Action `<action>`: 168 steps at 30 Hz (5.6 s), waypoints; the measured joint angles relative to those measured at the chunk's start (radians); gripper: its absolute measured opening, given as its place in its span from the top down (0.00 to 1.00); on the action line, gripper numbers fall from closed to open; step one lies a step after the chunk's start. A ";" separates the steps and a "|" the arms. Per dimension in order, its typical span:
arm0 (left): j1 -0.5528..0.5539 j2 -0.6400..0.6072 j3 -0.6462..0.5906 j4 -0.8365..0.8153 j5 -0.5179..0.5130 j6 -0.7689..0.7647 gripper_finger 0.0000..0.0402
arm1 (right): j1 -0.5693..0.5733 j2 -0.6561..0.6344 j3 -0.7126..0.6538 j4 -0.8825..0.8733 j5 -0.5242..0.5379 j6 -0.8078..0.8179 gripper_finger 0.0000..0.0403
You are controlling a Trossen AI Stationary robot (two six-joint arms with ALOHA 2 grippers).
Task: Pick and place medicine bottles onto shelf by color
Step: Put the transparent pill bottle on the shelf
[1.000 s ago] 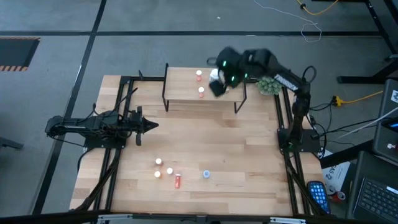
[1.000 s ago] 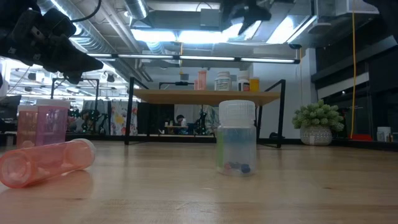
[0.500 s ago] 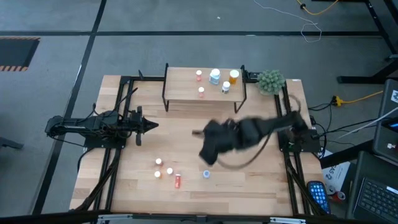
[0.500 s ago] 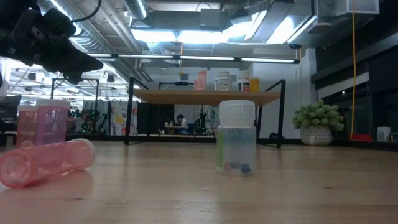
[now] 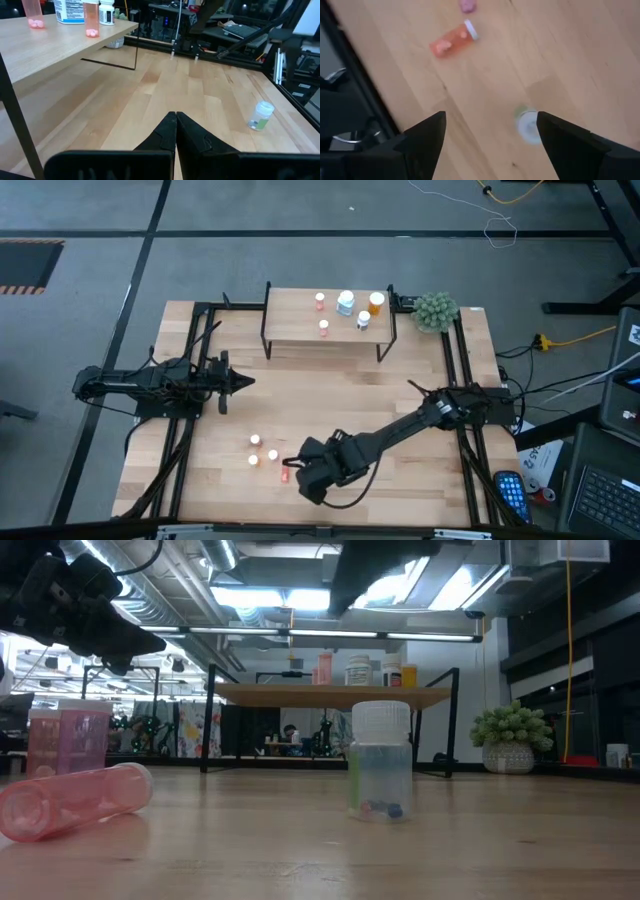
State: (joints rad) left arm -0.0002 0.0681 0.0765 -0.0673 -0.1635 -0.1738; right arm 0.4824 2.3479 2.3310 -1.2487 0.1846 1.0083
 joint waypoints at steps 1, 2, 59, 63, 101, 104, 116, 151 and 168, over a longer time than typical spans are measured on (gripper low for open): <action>0.000 0.000 0.000 0.000 0.000 0.000 1.00 | -0.001 0.007 0.000 -0.007 0.000 0.007 0.22; 0.000 0.000 0.000 0.000 0.000 0.000 1.00 | -0.001 0.011 0.000 -0.013 0.002 0.009 0.22; 0.000 0.000 0.000 -0.015 0.000 0.000 1.00 | -0.024 0.178 0.001 -0.123 -0.048 0.636 0.53; 0.000 0.000 0.000 -0.015 0.000 0.000 1.00 | -0.024 0.178 0.001 -0.123 -0.047 0.636 0.60; 0.000 0.000 0.000 -0.015 0.000 0.000 1.00 | -0.355 -0.243 0.025 -0.248 0.373 -0.178 0.60; 0.000 0.000 0.000 -0.015 0.000 0.000 1.00 | -0.400 -0.288 0.025 -0.246 0.450 -0.274 0.60; 0.000 0.000 0.000 -0.015 0.000 -0.003 1.00 | -0.690 -0.313 0.026 -0.243 0.241 -0.596 0.60; 0.000 0.000 0.000 -0.015 0.000 -0.003 1.00 | -0.821 -0.312 -0.262 -0.082 0.023 -0.855 0.60; 0.000 0.000 0.000 -0.015 0.000 0.000 1.00 | -0.851 -0.312 -0.262 -0.078 0.016 -0.809 0.46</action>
State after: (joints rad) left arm -0.0002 0.0681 0.0765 -0.0822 -0.1635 -0.1738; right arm -0.3683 2.0361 2.0689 -1.3266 0.2010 0.1988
